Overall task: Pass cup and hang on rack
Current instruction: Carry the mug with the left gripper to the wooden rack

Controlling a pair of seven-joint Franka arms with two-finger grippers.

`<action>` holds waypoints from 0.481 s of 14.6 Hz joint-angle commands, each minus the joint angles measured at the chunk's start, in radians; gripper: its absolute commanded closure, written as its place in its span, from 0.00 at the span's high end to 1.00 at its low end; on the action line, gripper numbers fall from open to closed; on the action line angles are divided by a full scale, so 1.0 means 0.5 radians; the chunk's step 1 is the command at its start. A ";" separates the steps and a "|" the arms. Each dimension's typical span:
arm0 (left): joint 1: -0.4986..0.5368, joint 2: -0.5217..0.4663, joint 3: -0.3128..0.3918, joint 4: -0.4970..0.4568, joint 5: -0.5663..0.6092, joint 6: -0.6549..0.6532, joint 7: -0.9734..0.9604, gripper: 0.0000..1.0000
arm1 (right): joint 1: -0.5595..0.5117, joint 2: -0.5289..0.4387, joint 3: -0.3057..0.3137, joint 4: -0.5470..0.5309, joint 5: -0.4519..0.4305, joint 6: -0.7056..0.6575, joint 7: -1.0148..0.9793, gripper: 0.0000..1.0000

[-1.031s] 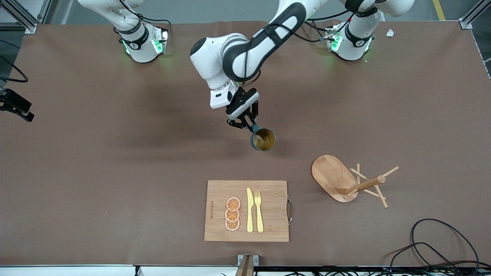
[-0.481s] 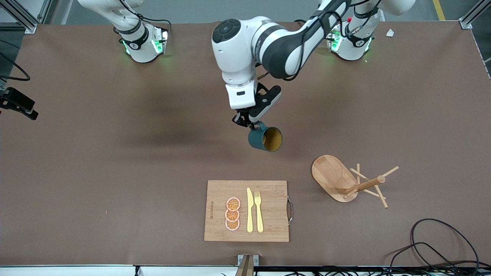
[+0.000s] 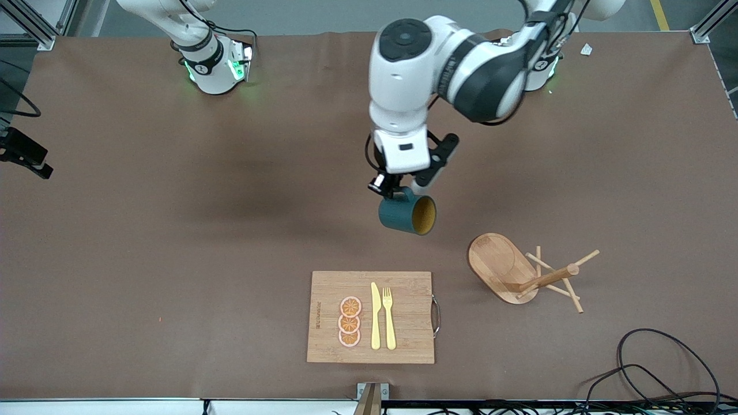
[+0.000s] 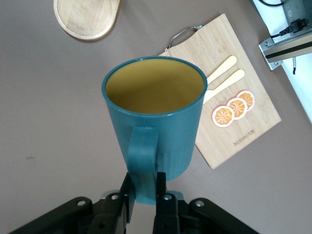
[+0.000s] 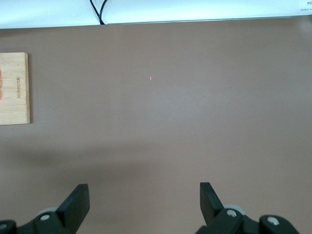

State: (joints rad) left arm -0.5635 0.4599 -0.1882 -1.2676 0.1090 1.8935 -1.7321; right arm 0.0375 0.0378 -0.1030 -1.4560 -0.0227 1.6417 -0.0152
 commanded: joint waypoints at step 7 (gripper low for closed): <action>0.473 -0.116 -0.010 -0.054 -0.822 0.097 0.610 0.00 | -0.014 0.001 0.004 0.019 0.015 -0.001 0.024 1.00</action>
State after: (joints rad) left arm -0.3607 0.4239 -0.1878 -1.2683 -0.2212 1.9243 -1.5102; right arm 0.0369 0.0378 -0.1050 -1.4554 -0.0227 1.6437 -0.0132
